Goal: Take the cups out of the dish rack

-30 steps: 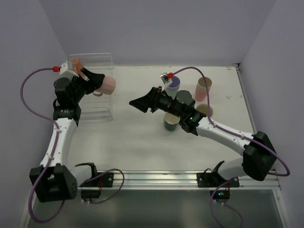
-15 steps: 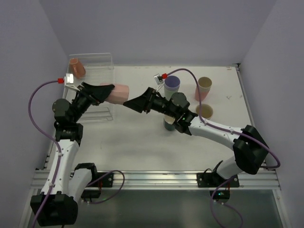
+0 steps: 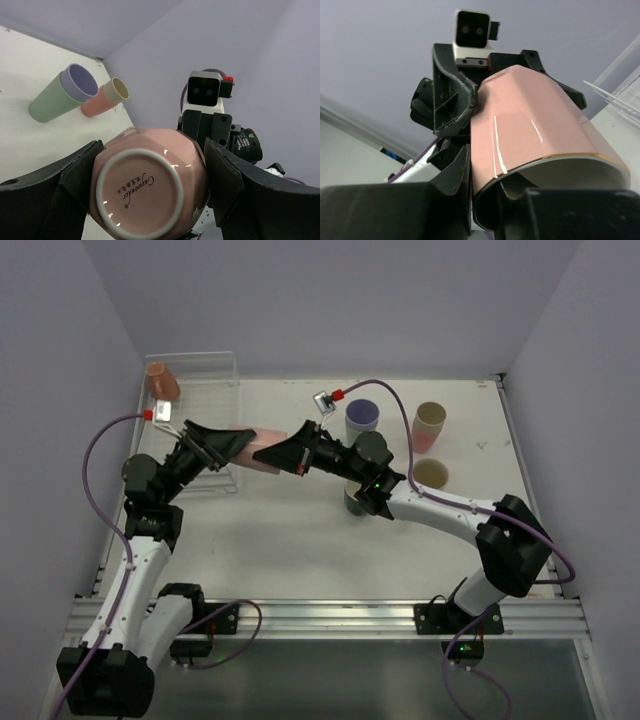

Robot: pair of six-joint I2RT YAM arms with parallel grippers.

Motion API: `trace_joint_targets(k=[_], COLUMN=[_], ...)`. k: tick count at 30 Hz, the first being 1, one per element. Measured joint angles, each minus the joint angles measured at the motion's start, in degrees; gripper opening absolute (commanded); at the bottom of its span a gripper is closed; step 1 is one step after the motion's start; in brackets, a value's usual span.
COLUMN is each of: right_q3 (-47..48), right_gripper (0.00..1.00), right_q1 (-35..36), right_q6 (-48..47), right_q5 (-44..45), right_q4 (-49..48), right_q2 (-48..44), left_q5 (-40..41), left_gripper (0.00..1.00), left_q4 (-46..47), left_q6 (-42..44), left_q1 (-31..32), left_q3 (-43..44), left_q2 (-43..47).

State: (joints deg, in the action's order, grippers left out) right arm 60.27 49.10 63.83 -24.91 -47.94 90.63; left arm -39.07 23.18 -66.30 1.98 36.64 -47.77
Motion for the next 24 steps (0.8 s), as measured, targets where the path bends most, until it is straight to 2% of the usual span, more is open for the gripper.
trace_joint_targets(k=[1,4,8,10,13,16,20,24], right_q3=[0.0,0.0,-0.17,0.09,3.02,10.12,23.65,36.09], right_gripper=[0.0,0.0,0.0,0.0,0.0,0.0,0.0,0.0], right_q1=[0.02,0.31,0.46,0.55,0.37,0.35,0.35,0.35], right_q6=[0.46,-0.04,-2.8,-5.97,-13.64,-22.32,-34.32,-43.56], right_q5=[-0.57,-0.74,-0.33,0.17,1.97,5.11,10.03,14.69], right_q4=[-1.2,-2.14,2.56,8.46,24.76,43.82,65.24,79.25], right_q2=[-0.04,-0.46,-1.86,-3.61,-5.29,-4.28,0.81,8.63], left_q5=[-0.02,0.52,2.29,5.57,12.26,19.15,24.85,30.6], left_gripper=[0.83,1.0,1.0,1.0,1.0,1.0,1.0,1.0], left_q4=[0.0,-1.81,-11.32,-18.95,-27.63,-33.55,-38.47,-43.21], left_q6=[-1.55,0.31,9.2,15.37,24.17,32.33,39.23,43.3], left_q1=[0.04,0.04,0.42,0.5,0.44,0.42,0.42,0.42], left_q3=[0.0,0.33,3.87,7.52,13.35,16.65,14.97,8.85], left_q2=[0.39,2.14,3.41,4.13,6.84,11.19,15.91,19.19])
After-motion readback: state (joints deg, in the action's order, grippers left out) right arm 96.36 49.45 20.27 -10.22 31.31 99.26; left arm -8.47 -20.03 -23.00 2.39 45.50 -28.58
